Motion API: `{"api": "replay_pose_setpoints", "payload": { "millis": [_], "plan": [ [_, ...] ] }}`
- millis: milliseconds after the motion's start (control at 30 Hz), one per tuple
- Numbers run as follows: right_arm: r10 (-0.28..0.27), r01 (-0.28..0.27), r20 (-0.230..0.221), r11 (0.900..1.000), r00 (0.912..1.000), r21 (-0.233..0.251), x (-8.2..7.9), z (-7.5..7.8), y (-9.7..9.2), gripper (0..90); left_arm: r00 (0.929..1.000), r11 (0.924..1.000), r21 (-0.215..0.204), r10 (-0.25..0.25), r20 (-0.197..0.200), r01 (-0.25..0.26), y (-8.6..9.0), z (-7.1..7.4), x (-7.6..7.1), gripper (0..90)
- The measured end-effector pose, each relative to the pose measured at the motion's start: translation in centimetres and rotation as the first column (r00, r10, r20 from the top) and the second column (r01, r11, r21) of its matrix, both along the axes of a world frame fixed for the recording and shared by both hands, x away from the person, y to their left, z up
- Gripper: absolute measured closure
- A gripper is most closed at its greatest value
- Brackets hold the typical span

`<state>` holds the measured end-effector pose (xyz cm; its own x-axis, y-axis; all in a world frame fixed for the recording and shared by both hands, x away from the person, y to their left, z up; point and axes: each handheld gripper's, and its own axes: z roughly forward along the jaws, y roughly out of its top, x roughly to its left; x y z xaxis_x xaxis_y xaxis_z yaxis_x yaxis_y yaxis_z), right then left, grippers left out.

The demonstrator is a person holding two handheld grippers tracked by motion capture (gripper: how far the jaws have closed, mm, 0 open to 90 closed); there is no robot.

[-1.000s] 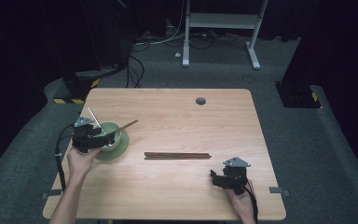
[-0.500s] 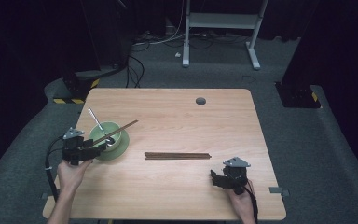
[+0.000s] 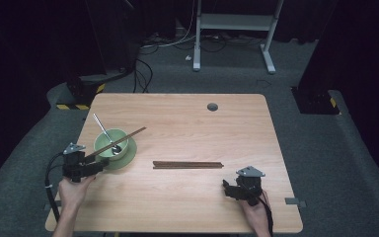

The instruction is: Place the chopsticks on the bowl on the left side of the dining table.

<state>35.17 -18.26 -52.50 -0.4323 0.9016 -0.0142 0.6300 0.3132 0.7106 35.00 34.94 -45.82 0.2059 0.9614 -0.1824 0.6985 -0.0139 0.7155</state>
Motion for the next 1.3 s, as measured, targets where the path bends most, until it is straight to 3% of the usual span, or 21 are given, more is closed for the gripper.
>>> {"api": "replay_pose_setpoints", "payload": {
  "millis": [267, 733, 1067, 1133, 1300],
  "plan": [
    [0.001, -0.001, -0.001, 1.0000, 1.0000, 0.000, 0.0, 0.0, 0.0, 16.5, 0.9992, 0.9990, -0.024, 0.037, -0.012, -0.037, 0.9, -0.6, 0.0, 35.1],
    [0.001, -0.001, -0.001, 1.0000, 1.0000, 0.000, 0.0, 0.0, 0.0, 16.4, 0.9938, 0.9939, -0.022, 0.108, -0.027, -0.108, 2.1, -0.6, 0.9, 33.5],
    [0.000, 0.000, 0.000, 1.0000, 1.0000, 0.000, 0.0, 0.0, 0.0, 16.5, 0.9923, 0.9926, -0.019, 0.119, -0.032, -0.120, 2.5, -0.6, 2.1, 33.1],
    [0.000, 0.000, 0.000, 1.0000, 1.0000, 0.000, 0.0, 0.0, 0.0, 16.5, 0.9921, 0.9916, -0.041, 0.122, -0.031, -0.123, 2.7, -0.5, 2.3, 32.2],
    [0.000, 0.000, 0.000, 1.0000, 1.0000, 0.000, 0.0, 0.0, 0.0, 16.5, 0.9914, 0.9914, -0.024, 0.128, -0.029, -0.128, 2.6, -0.2, 3.0, 32.7]
  ]
}}
